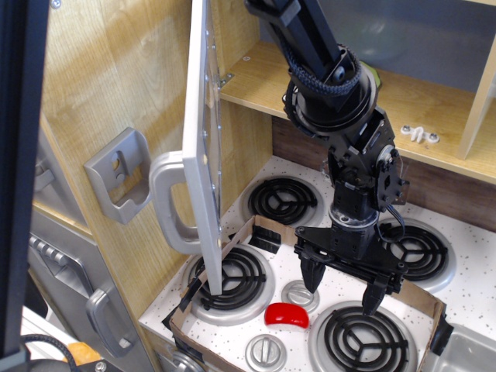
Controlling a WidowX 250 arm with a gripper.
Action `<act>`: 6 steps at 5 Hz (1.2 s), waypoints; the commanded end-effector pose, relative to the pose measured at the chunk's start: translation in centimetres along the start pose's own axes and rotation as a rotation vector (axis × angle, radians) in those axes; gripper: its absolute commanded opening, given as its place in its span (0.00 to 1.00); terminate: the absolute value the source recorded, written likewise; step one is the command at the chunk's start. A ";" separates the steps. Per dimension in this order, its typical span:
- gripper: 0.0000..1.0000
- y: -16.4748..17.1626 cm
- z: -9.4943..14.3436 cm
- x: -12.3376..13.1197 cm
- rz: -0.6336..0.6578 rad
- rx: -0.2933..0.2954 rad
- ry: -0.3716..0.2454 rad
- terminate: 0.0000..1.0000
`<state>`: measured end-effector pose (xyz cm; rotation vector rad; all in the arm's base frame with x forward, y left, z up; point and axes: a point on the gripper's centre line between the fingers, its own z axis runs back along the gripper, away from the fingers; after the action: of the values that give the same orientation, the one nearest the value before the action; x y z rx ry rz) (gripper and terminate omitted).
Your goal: Close microwave
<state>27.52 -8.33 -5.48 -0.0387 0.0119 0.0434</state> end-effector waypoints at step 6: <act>1.00 1.2 15.0 2.8 -0.132 0.118 -0.249 0.00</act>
<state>29.78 -6.14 8.11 0.0995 -0.1807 -0.0940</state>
